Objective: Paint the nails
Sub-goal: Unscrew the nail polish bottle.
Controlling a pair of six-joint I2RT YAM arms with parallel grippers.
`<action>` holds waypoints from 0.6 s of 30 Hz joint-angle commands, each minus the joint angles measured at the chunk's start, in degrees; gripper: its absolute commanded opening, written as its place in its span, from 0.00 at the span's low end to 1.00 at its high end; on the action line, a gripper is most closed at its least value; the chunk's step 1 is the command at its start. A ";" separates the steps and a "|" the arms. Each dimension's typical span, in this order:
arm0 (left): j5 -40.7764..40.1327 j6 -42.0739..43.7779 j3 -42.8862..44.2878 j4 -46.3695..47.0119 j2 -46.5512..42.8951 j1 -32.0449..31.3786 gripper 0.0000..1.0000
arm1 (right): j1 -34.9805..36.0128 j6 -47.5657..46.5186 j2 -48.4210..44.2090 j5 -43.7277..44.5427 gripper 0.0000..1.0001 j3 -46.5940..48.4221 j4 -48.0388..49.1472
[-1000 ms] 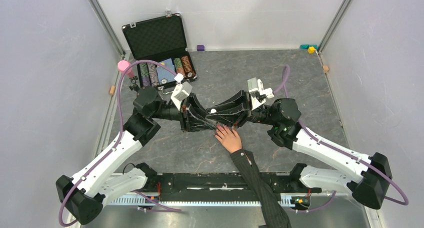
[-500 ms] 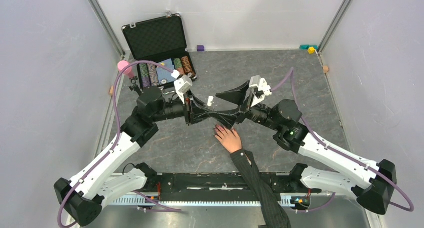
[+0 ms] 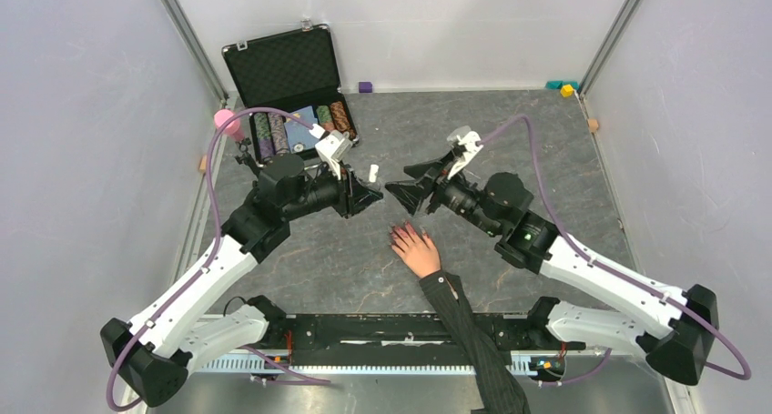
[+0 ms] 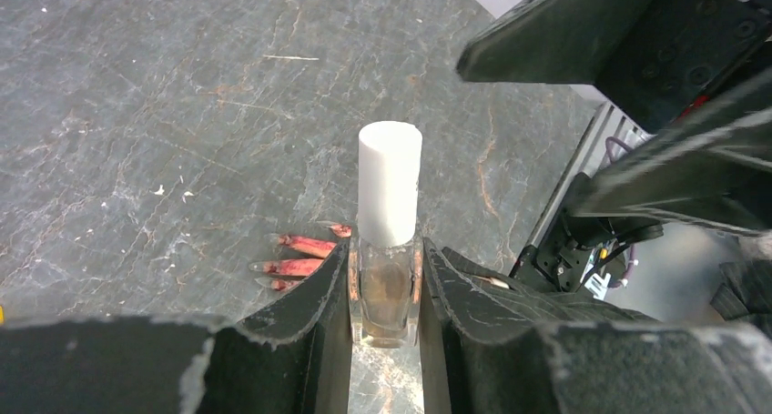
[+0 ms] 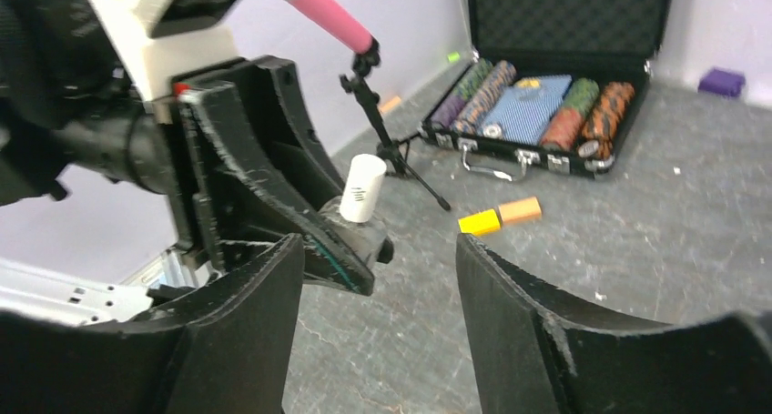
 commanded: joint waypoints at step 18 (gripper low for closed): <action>-0.11 1.95 3.08 -0.72 1.15 -0.22 0.02 | 0.39 5.13 9.04 -3.53 0.47 7.27 1.00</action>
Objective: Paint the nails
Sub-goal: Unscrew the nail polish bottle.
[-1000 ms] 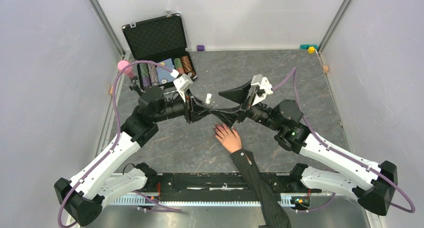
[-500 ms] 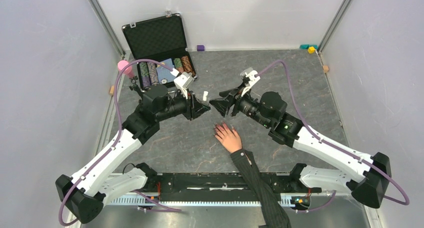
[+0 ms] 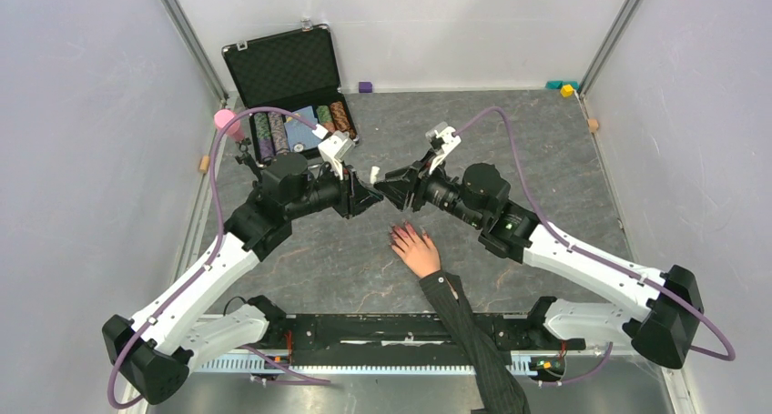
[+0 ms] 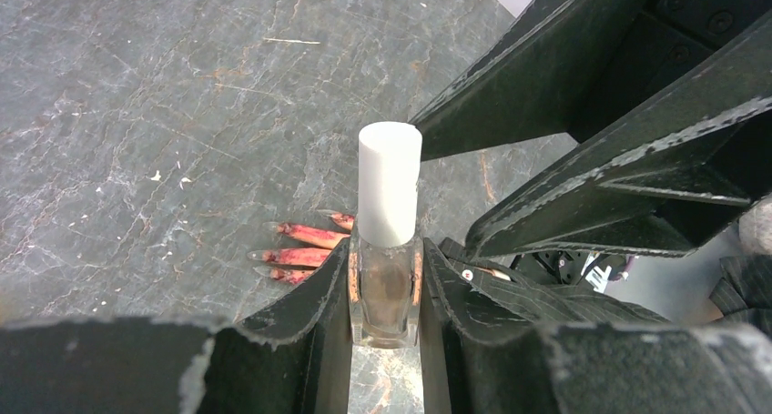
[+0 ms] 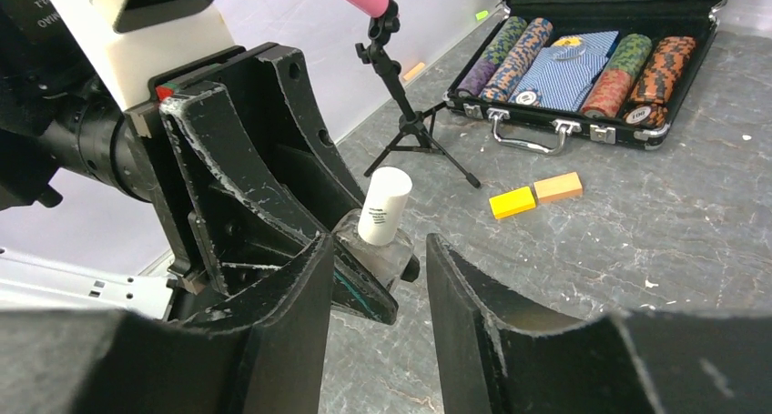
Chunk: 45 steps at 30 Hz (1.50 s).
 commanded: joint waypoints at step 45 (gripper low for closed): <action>15.59 2.04 1.47 6.94 -2.87 -0.22 0.02 | -1.75 1.42 5.49 -25.98 0.00 -0.93 21.48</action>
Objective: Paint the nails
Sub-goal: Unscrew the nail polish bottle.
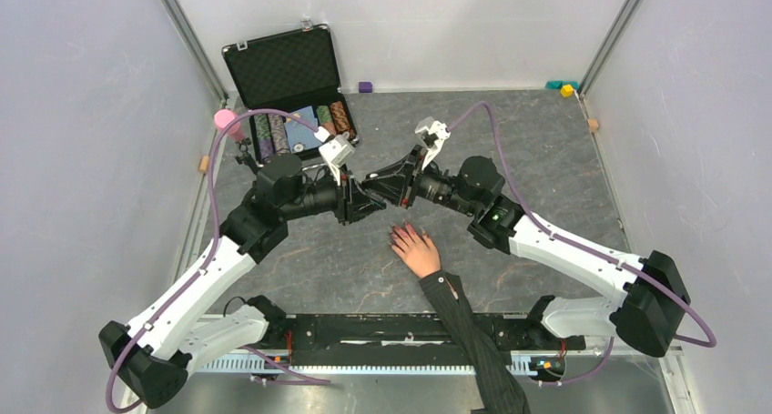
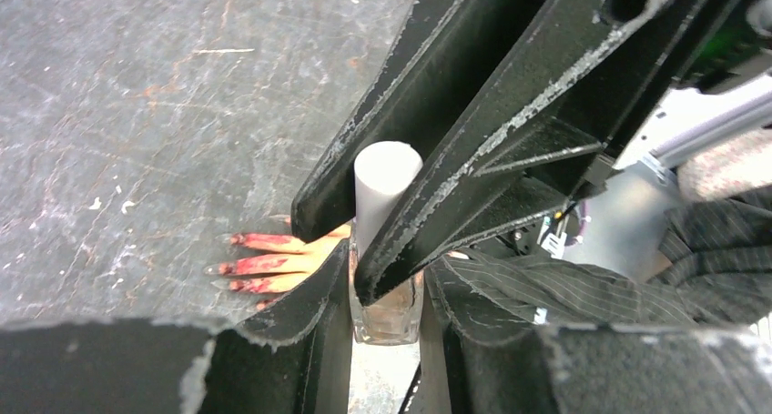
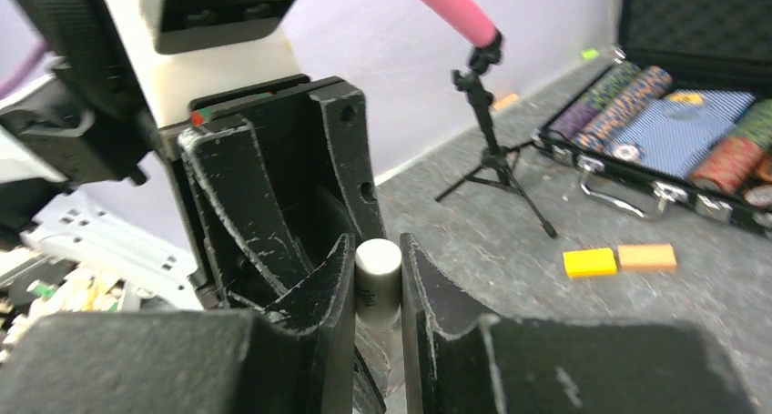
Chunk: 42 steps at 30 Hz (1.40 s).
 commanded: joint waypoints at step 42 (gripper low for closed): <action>7.47 0.10 -0.05 8.75 -2.70 -0.47 0.02 | 0.03 -12.79 -18.47 3.68 0.88 -4.65 -8.18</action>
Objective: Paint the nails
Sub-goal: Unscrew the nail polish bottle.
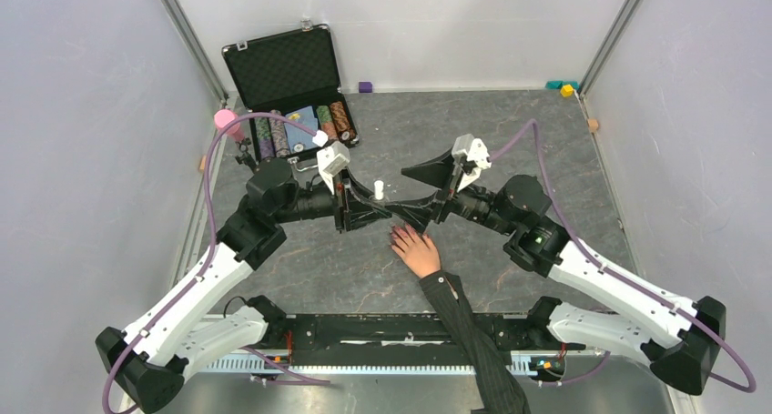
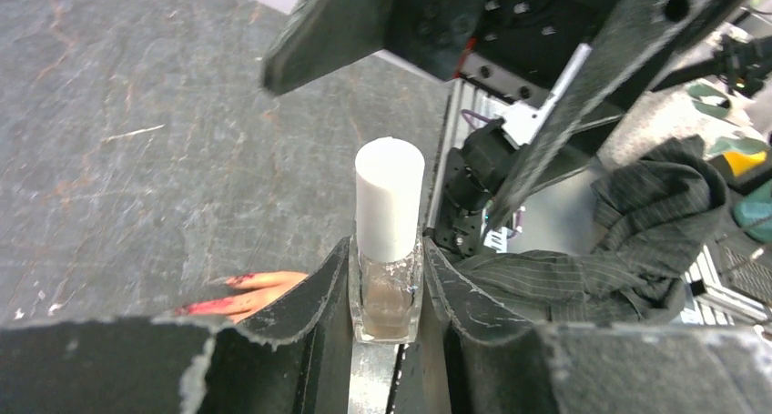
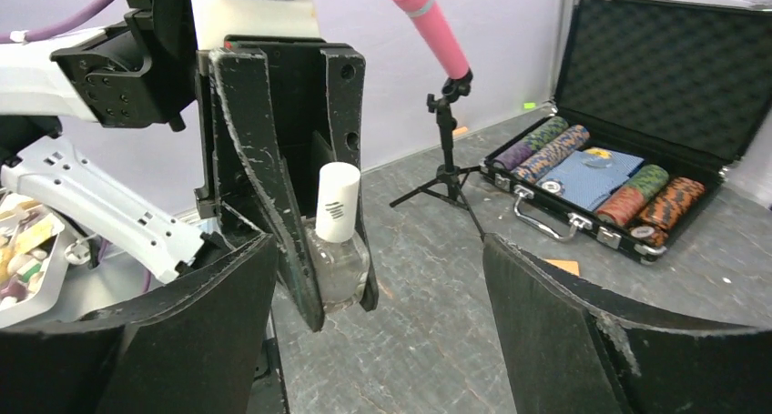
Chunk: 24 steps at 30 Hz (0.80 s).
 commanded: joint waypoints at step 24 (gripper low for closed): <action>-13.31 1.03 3.99 -7.32 3.46 0.19 0.02 | 0.09 8.35 6.34 6.10 0.52 9.67 -7.03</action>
